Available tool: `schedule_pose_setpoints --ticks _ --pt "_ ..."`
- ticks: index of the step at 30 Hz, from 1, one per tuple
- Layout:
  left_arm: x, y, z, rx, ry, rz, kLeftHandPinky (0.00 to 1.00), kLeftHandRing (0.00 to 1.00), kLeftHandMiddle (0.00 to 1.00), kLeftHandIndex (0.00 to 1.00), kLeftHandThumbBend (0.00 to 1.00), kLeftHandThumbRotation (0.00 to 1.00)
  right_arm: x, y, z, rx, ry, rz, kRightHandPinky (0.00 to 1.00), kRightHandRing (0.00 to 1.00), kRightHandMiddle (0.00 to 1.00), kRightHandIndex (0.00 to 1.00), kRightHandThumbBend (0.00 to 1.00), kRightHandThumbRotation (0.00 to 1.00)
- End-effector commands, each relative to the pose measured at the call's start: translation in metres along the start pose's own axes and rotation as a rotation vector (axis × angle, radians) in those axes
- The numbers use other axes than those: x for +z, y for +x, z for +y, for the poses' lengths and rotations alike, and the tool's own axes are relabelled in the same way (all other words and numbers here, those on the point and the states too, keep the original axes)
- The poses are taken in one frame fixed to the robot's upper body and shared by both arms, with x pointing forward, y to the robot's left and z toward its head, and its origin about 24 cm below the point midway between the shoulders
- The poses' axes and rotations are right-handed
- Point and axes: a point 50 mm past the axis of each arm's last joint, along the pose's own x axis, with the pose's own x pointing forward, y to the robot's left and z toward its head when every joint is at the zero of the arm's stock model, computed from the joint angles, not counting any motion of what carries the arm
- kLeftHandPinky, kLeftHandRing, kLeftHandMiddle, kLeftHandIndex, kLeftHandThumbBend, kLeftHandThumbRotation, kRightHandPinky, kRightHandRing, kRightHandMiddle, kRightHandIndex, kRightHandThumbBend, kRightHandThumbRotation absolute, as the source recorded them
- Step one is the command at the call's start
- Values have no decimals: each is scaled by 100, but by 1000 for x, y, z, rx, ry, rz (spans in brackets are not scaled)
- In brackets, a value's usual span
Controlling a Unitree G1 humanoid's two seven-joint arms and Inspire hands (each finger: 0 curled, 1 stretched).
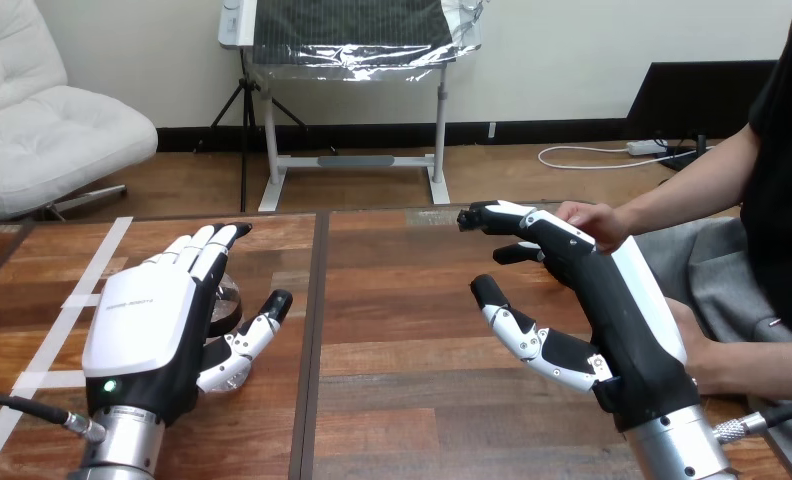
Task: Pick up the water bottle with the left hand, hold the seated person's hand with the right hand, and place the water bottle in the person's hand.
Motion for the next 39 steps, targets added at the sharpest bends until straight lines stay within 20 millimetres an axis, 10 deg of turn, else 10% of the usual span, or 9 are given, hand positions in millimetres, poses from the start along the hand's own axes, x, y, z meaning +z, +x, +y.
schedule_pose_setpoints --ticks 1,39 --pt "2 -17 -18 -109 -2 2 83 87 91 89 42 100 16 17 -7 -17 -15 -98 70 81 82 72 30 0" --pt "15 -22 -11 -14 -47 -79 83 89 92 90 41 100 15 17 -7 -14 -11 -99 71 81 82 72 31 0"
